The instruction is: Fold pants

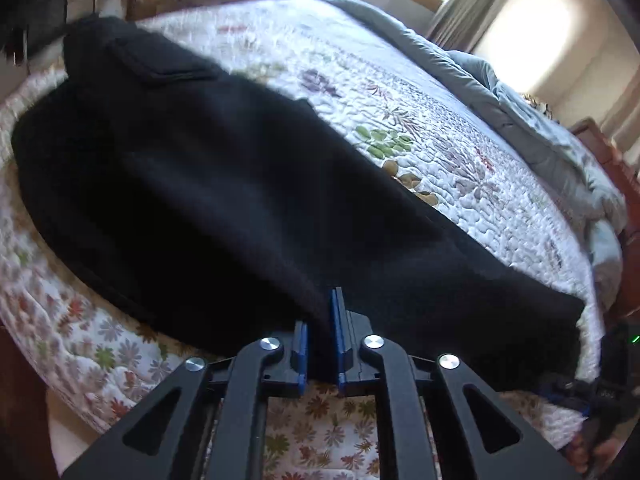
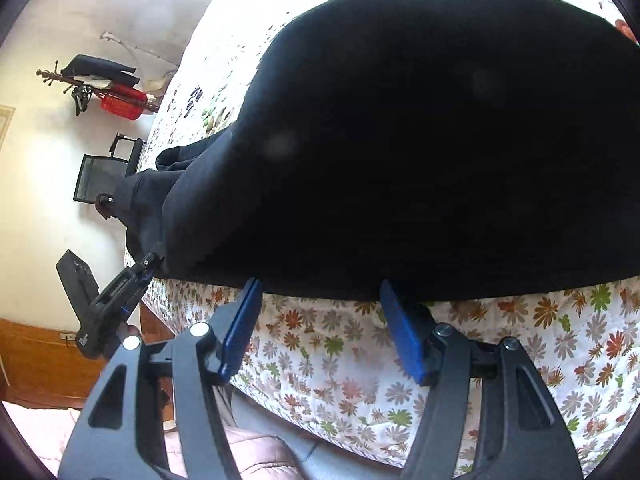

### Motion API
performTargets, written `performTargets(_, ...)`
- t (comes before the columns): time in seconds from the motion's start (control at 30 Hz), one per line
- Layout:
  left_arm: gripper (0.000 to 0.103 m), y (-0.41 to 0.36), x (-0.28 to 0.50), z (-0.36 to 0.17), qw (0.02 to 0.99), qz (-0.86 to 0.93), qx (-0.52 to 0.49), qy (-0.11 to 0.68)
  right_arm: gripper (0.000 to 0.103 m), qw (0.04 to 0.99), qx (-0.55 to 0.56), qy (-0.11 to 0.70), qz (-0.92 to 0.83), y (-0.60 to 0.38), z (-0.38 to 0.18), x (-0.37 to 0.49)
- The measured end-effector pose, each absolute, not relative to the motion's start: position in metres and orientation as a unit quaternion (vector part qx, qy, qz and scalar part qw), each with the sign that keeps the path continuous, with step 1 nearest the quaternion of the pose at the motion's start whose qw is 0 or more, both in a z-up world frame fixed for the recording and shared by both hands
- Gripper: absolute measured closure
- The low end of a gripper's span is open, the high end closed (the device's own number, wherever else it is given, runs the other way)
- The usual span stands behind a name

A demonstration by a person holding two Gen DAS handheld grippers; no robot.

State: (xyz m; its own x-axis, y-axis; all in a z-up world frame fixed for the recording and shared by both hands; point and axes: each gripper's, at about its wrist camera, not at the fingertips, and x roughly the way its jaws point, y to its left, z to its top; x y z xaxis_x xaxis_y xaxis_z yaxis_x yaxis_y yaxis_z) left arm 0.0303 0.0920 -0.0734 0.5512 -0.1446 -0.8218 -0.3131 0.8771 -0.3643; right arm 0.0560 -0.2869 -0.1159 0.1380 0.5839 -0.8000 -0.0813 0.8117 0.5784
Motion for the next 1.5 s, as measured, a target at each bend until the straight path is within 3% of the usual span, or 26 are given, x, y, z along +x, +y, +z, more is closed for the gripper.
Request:
performTargets(0.03,0.082,0.098,0.03,-0.071,0.843,0.05,-0.25,0.474,0.042,0.726,0.205,0.615,0.228,-0.286,-0.116,0.056)
performTargets(0.1,0.047,0.112,0.028,-0.064,0.842,0.065,-0.26,0.468,0.041,0.726,0.206,0.616,0.228,-0.286,-0.115,0.057)
performTargets(0.17,0.034,0.128,0.028,-0.06,0.838,0.075,-0.274,0.466,0.04,0.726,0.205,0.616,0.227,-0.287,-0.116,0.058)
performTargets(0.4,0.034,0.214,0.038,-0.079,0.781,0.122,-0.393,0.47,0.037,0.729,0.198,0.616,0.223,-0.284,-0.118,0.058)
performTargets(0.57,0.034,0.232,0.057,-0.079,0.772,0.114,-0.414,0.468,0.037,0.729,0.196,0.618,0.219,-0.275,-0.12,0.057)
performTargets(0.63,0.038,0.237,0.062,-0.079,0.77,0.114,-0.416,0.47,0.037,0.73,0.196,0.618,0.218,-0.274,-0.121,0.057)
performTargets(0.7,0.078,0.241,0.066,-0.083,0.768,0.132,-0.409,0.475,0.037,0.73,0.195,0.619,0.215,-0.273,-0.121,0.058)
performTargets(0.77,0.098,0.244,0.064,-0.085,0.77,0.139,-0.404,0.474,0.036,0.729,0.196,0.619,0.215,-0.271,-0.122,0.058)
performTargets(1.03,0.1,0.224,0.006,-0.048,0.828,0.153,-0.36,0.401,0.036,0.728,0.196,0.621,0.214,-0.269,-0.123,0.06)
performTargets(1.3,0.1,0.217,-0.004,-0.072,0.813,0.175,-0.321,0.452,0.036,0.728,0.204,0.617,0.216,-0.272,-0.12,0.06)
performTargets(1.5,0.097,0.199,-0.011,-0.036,0.828,0.195,-0.287,0.44,0.036,0.755,0.225,0.589,0.179,-0.323,-0.098,0.048)
